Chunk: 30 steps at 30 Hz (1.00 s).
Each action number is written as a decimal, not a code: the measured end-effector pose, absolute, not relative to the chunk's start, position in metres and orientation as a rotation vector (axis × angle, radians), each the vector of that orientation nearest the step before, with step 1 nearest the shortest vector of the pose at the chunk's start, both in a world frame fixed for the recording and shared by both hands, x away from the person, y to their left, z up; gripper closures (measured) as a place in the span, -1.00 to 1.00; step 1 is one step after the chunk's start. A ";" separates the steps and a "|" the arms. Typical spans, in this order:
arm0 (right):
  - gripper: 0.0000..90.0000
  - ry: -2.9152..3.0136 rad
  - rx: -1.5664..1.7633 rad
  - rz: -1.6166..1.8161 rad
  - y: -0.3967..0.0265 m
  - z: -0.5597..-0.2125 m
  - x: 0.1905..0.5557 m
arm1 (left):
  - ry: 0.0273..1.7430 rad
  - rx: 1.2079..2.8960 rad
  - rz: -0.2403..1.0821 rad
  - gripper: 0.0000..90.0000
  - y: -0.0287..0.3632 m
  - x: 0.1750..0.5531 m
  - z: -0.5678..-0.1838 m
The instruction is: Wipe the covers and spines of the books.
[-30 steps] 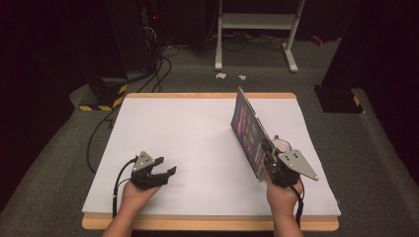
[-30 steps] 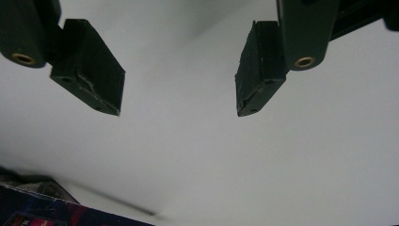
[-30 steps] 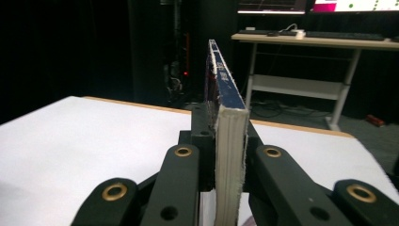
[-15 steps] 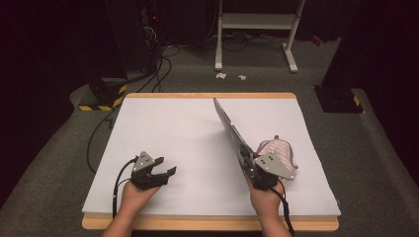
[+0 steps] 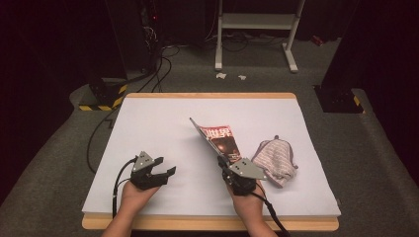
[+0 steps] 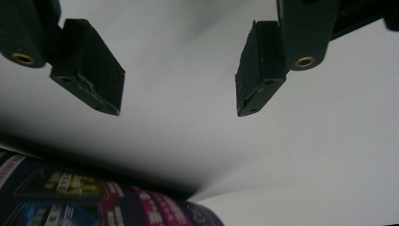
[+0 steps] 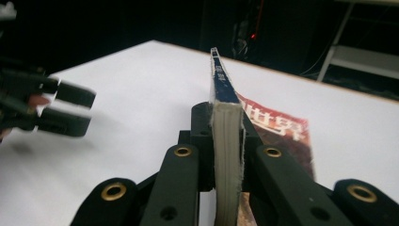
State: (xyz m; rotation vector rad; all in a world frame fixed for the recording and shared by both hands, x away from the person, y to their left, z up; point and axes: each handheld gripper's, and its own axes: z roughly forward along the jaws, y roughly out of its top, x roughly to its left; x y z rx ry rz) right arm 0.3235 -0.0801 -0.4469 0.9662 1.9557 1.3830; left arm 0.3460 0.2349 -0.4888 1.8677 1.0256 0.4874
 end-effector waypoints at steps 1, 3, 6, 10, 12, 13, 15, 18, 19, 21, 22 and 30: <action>0.86 1.970 0.963 1.377 -0.077 -0.450 0.324 | 1.026 1.868 0.488 -0.26 0.236 0.346 -0.489; 0.86 2.007 0.978 1.379 -0.071 -0.457 0.325 | 1.028 1.868 0.488 -0.25 0.236 0.347 -0.489; 0.83 2.046 0.987 1.381 -0.063 -0.466 0.325 | 1.024 1.868 0.492 -0.25 0.236 0.346 -0.489; 0.69 2.096 0.978 1.388 -0.053 -0.474 0.323 | 1.026 1.870 0.489 -0.26 0.236 0.346 -0.489; 0.63 2.114 0.958 1.377 -0.048 -0.477 0.321 | 1.026 1.869 0.490 -0.26 0.236 0.346 -0.489; 0.59 2.122 0.953 1.378 -0.047 -0.477 0.320 | 1.026 1.868 0.491 -0.26 0.236 0.346 -0.489; 0.53 2.145 0.955 1.381 -0.045 -0.479 0.320 | 1.026 1.869 0.494 -0.25 0.236 0.346 -0.488; 0.45 2.159 0.945 1.375 -0.042 -0.480 0.318 | 1.029 1.870 0.492 -0.26 0.236 0.345 -0.489; 0.40 2.168 0.945 1.377 -0.041 -0.481 0.318 | 1.028 1.872 0.493 -0.25 0.236 0.345 -0.489; 0.33 2.181 0.940 1.394 -0.040 -0.481 0.317 | 1.029 1.871 0.494 -0.26 0.236 0.345 -0.489; 0.31 2.192 0.939 1.418 -0.039 -0.481 0.317 | 1.030 1.870 0.494 -0.26 0.236 0.345 -0.489; 0.21 2.220 0.904 1.473 -0.033 -0.478 0.315 | 1.040 1.864 0.497 -0.26 0.240 0.343 -0.490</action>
